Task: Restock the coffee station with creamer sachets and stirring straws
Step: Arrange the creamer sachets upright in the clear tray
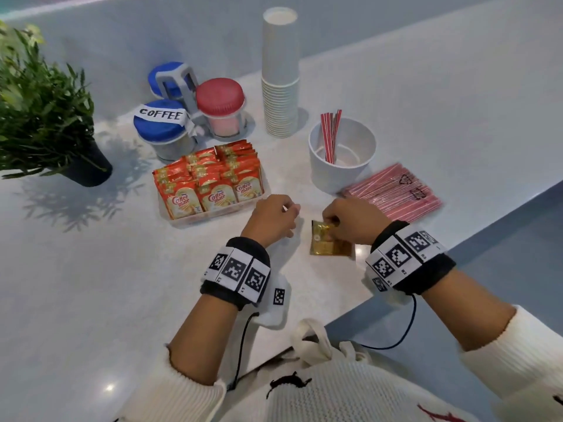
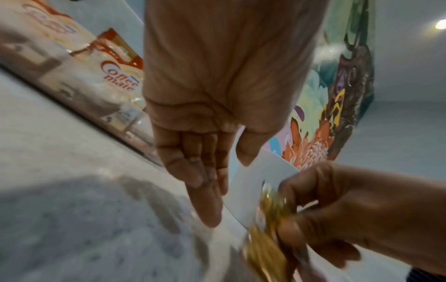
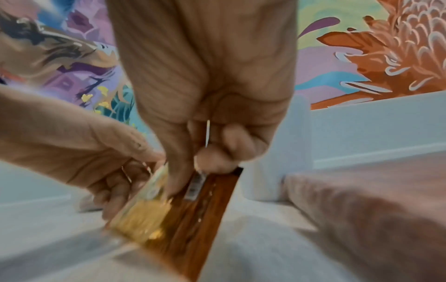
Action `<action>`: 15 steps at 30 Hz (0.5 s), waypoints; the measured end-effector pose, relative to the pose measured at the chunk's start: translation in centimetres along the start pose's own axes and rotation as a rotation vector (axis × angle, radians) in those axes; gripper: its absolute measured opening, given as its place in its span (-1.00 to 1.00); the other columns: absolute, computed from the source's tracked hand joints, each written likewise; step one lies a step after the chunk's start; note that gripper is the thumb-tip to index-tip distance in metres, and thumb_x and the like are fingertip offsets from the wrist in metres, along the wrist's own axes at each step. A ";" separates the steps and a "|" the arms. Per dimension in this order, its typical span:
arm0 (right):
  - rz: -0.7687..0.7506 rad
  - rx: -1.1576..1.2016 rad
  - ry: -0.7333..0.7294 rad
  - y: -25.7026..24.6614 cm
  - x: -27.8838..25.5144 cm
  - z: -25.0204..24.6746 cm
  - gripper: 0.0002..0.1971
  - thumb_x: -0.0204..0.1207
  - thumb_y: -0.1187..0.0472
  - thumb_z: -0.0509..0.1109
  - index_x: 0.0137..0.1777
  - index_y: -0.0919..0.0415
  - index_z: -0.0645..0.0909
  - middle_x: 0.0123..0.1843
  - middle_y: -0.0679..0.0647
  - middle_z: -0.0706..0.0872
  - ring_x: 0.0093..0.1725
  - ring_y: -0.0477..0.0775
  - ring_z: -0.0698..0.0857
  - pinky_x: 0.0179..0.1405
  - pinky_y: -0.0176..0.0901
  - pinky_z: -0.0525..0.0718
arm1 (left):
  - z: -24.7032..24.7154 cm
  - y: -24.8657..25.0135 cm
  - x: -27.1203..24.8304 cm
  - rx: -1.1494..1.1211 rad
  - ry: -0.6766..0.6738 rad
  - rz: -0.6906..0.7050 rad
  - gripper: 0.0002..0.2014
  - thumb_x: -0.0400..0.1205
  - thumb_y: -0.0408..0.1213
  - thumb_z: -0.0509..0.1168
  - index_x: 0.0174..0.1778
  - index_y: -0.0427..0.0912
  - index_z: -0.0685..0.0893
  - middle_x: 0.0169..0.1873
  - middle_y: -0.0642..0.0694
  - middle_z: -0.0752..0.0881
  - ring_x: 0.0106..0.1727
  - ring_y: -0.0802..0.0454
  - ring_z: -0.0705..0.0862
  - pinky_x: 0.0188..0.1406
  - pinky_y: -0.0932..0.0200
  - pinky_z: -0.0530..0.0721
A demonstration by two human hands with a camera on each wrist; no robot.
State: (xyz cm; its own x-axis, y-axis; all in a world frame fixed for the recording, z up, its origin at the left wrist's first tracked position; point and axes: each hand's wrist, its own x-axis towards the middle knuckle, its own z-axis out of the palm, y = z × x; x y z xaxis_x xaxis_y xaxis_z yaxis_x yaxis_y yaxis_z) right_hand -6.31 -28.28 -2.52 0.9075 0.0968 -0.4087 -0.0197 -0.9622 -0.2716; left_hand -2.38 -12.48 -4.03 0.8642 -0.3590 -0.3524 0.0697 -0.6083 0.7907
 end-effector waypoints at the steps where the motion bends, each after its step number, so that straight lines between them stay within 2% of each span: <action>1: -0.048 0.055 0.086 -0.4 0.2 -0.4 -0.88 0.46 0.30 0.39 -0.30 0.23 0.62 -0.16 0.18 0.68 -0.16 0.09 0.57 -0.15 -0.12 0.52 | -0.3 -0.1 -0.1 -0.042 -0.001 -0.037 -0.73 0.72 -0.20 0.13 -0.05 -0.32 0.62 -0.30 -0.23 0.70 -0.43 0.01 0.68 -0.17 0.10 0.70; 3: -0.132 0.233 0.267 -1.2 0.8 -1.0 -0.93 0.44 0.39 0.40 -0.15 0.35 0.72 -0.12 0.20 0.74 -0.19 0.06 0.58 -0.14 -0.17 0.49 | -0.9 -0.2 -0.2 -0.120 -0.005 -0.107 -0.65 0.74 -0.13 0.06 0.02 -0.35 0.61 -0.33 -0.22 0.70 -0.48 0.06 0.69 -0.28 0.23 0.71; 5: -0.188 0.452 0.369 -2.1 1.5 -1.3 -0.89 0.38 0.50 0.40 -0.15 0.39 0.73 -0.15 0.19 0.71 -0.18 0.14 0.67 -0.06 -0.08 0.63 | -1.6 -0.4 -0.5 -0.255 -0.027 -0.164 -0.65 0.75 -0.10 0.04 0.06 -0.32 0.58 -0.32 -0.19 0.71 -0.51 0.10 0.70 -0.38 0.31 0.69; 8: -0.236 0.678 0.385 -3.3 2.3 -1.3 -0.77 0.41 0.62 0.26 -0.15 0.41 0.72 -0.13 0.21 0.70 -0.10 0.28 0.74 0.05 0.02 0.72 | -2.5 -0.9 -1.0 -0.491 -0.039 -0.162 -0.74 0.74 -0.21 0.10 0.17 -0.30 0.57 -0.20 -0.14 0.72 -0.25 0.02 0.71 -0.15 0.18 0.69; 10: -0.271 0.751 0.359 -4.1 2.9 -1.0 -0.69 0.42 0.67 0.16 -0.14 0.44 0.72 -0.12 0.17 0.68 -0.07 0.22 0.72 0.07 -0.05 0.72 | -3.1 -1.5 -1.3 -0.604 0.046 -0.106 -0.74 0.69 -0.36 0.18 0.29 -0.29 0.52 -0.12 -0.12 0.70 -0.11 0.01 0.68 0.02 0.10 0.66; 13: -0.282 0.824 0.378 -5.1 3.7 -0.7 -0.77 0.45 0.60 0.25 -0.11 0.38 0.71 -0.10 0.06 0.67 -0.07 0.14 0.71 0.06 -0.08 0.72 | -4.1 -1.9 -1.4 -0.638 0.203 -0.069 -0.64 0.62 -0.54 0.23 0.34 -0.33 0.47 0.02 -0.20 0.70 -0.02 -0.03 0.69 -0.01 0.14 0.67; 15: -0.280 0.871 0.389 -5.8 4.3 -0.7 -0.78 0.43 0.55 0.34 0.01 0.33 0.67 0.01 0.09 0.65 -0.13 0.09 0.72 -0.04 -0.19 0.75 | -4.7 -2.1 -1.7 -0.593 0.270 -0.043 -0.69 0.60 -0.57 0.24 0.27 -0.34 0.51 0.03 -0.18 0.70 -0.04 0.00 0.70 -0.05 0.17 0.68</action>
State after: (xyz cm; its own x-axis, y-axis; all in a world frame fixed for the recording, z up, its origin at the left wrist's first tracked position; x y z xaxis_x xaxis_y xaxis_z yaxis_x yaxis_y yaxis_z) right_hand -2.02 -22.46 -2.08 0.9979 0.0515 0.0397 0.0563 -0.3794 -0.9235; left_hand -1.69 -7.23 -2.76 0.9440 -0.1057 -0.3125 0.3030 -0.0964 0.9481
